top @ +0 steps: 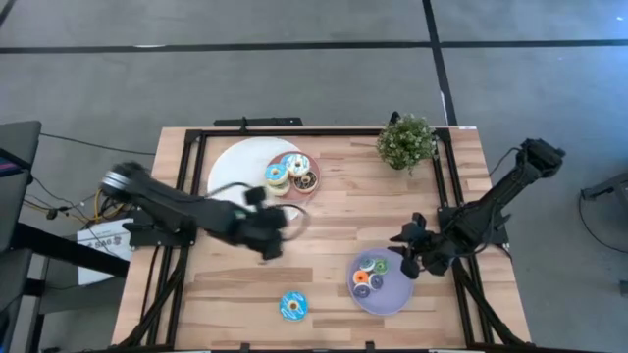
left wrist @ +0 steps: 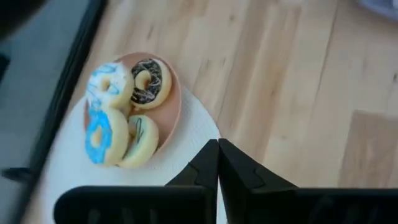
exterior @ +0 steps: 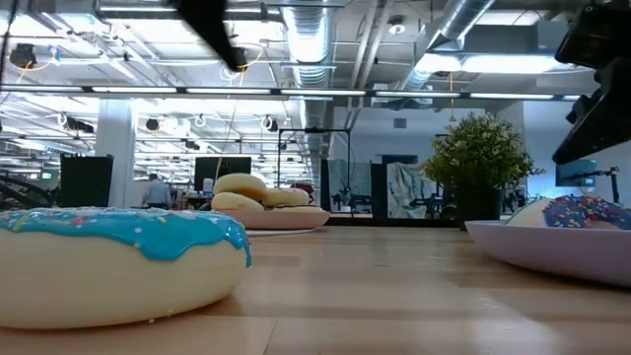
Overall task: Pick & Place donuts
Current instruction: Put the large blue donut on the pink plate
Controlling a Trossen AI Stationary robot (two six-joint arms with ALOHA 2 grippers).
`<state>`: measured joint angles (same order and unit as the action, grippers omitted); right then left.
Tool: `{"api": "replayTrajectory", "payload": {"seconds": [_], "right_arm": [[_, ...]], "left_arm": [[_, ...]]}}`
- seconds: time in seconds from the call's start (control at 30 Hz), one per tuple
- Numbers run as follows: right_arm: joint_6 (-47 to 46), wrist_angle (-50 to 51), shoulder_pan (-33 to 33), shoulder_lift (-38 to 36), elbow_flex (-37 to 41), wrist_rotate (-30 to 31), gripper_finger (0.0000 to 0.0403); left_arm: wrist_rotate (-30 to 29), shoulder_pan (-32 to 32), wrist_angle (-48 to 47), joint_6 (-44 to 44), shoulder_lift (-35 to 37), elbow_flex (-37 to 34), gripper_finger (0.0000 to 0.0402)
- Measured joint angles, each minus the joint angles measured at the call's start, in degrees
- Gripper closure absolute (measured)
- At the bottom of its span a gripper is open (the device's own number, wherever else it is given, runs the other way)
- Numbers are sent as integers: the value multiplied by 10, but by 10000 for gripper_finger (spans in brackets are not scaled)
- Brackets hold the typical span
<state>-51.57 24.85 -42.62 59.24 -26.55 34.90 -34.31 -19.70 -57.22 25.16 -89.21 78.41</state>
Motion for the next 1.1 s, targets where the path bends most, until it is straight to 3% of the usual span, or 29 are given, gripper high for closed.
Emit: {"api": "replayTrajectory", "payload": {"seconds": [0.1, 0.23, 0.4, 0.63, 0.87, 1.1], "right_arm": [[67, -13, 26, 0, 0, 9, 290], [119, -69, 87, 0, 0, 18, 312], [240, -119, 170, -8, 0, -40, 392], [350, -158, 235, -99, 42, -81, 400], [418, -329, 358, -191, 171, -235, 402], [455, -349, 431, -315, 228, -292, 402]], "left_arm": [[-28, -29, 160, 31, 143, -189, 401], [-24, -37, 402, 16, 293, -391, 401], [5, -4, 597, -68, 405, -533, 401], [68, 56, 618, -91, 439, -563, 401], [105, 86, 665, -129, 431, -562, 401], [135, 95, 685, -134, 427, -562, 401]]}}
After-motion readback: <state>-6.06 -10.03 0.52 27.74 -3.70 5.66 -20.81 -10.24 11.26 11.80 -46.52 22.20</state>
